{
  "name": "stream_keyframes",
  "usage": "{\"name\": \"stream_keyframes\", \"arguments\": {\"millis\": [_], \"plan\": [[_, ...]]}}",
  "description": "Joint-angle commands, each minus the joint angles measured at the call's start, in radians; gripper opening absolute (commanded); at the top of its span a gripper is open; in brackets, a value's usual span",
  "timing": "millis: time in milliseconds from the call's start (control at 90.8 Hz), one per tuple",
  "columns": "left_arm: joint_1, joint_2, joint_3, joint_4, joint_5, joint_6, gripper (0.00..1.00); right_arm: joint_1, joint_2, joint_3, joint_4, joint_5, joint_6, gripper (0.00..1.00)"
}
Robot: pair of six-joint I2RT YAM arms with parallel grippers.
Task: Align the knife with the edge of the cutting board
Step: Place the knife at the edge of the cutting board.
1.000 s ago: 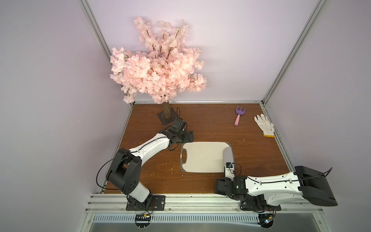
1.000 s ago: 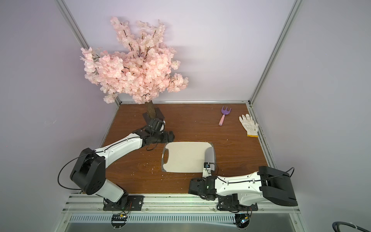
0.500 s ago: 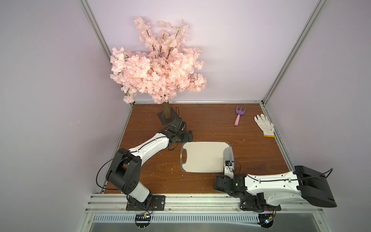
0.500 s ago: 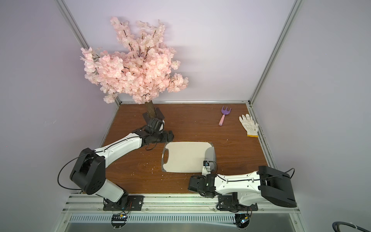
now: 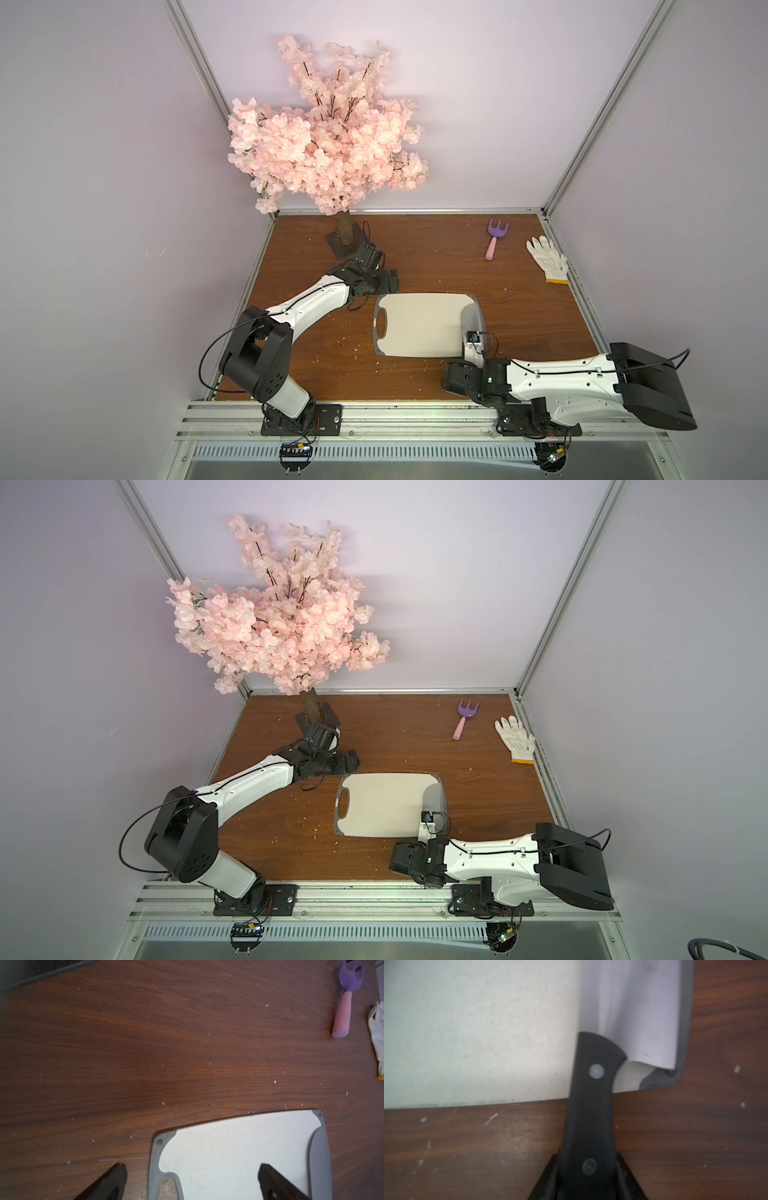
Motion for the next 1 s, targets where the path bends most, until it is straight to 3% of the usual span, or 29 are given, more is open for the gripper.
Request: {"name": "stream_keyframes", "arguments": {"millis": [0, 363, 991], "plan": [[0.011, 0.001, 0.0, -0.004, 0.01, 0.011, 1.0, -0.005, -0.005, -0.007, -0.029, 0.011, -0.001, 0.32], [0.013, -0.002, -0.003, -0.006, 0.006, 0.012, 1.0, -0.011, -0.03, 0.01, -0.082, 0.048, 0.007, 0.18], [0.015, 0.004, -0.004, -0.006, -0.002, 0.015, 1.0, -0.076, -0.059, -0.018, -0.027, 0.068, -0.075, 0.16]]}}
